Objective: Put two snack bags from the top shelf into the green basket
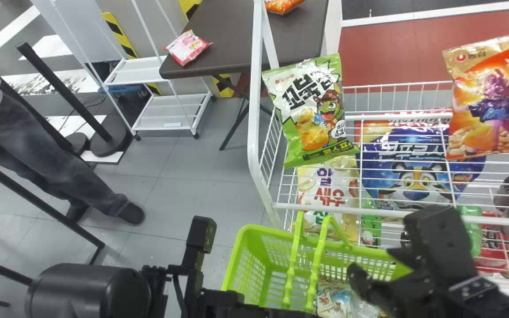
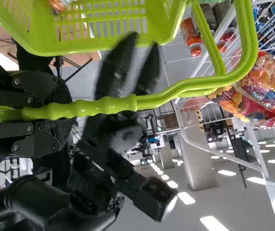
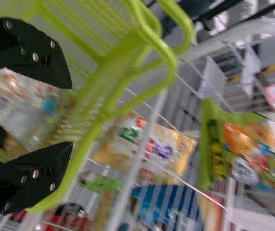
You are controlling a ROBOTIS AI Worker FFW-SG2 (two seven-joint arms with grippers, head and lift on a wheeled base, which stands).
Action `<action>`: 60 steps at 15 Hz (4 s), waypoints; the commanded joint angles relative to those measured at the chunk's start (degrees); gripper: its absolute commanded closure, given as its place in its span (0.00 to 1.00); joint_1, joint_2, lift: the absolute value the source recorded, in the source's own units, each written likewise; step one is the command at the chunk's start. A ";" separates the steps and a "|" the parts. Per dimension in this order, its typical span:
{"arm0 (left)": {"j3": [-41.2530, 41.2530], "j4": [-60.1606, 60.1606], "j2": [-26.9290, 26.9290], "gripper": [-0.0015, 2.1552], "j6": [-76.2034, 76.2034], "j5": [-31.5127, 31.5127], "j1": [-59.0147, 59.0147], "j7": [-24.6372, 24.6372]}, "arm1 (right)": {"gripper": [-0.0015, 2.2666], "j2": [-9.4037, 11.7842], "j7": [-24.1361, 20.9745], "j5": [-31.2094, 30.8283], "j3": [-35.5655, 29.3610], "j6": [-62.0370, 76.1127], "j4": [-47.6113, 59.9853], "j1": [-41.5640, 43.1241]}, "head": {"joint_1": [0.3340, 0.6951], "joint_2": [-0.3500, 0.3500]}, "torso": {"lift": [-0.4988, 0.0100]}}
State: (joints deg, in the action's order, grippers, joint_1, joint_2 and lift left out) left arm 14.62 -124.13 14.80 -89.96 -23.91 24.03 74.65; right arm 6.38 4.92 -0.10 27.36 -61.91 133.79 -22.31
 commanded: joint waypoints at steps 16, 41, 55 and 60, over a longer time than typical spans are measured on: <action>-0.20 0.03 0.23 1.00 -0.07 0.09 -0.12 -0.12 | 0.04 -0.75 0.17 6.34 -27.80 32.59 -23.48 17.47 | 1.00 0.31 | 0.98; 0.24 -0.32 0.31 1.00 -0.07 0.00 -0.04 -0.03 | 0.99 -0.66 1.40 0.36 -21.47 31.54 -36.14 26.96 | 1.00 0.38 | 0.98; 0.33 0.29 0.31 1.00 -0.07 0.00 -0.39 -0.03 | 0.99 2.24 1.32 5.37 -19.89 -6.61 5.70 7.72 | 1.00 0.43 | 0.98; 0.41 0.38 0.31 1.00 -0.07 0.00 -0.48 -0.03 | 0.99 2.41 1.76 11.96 -17.51 -25.06 12.20 5.25 | 1.00 0.51 | 0.98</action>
State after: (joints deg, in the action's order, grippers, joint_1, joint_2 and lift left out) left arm 15.01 -123.76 15.12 -89.96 -23.90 23.61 74.62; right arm 8.65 6.68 10.97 8.78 -83.06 144.22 -16.18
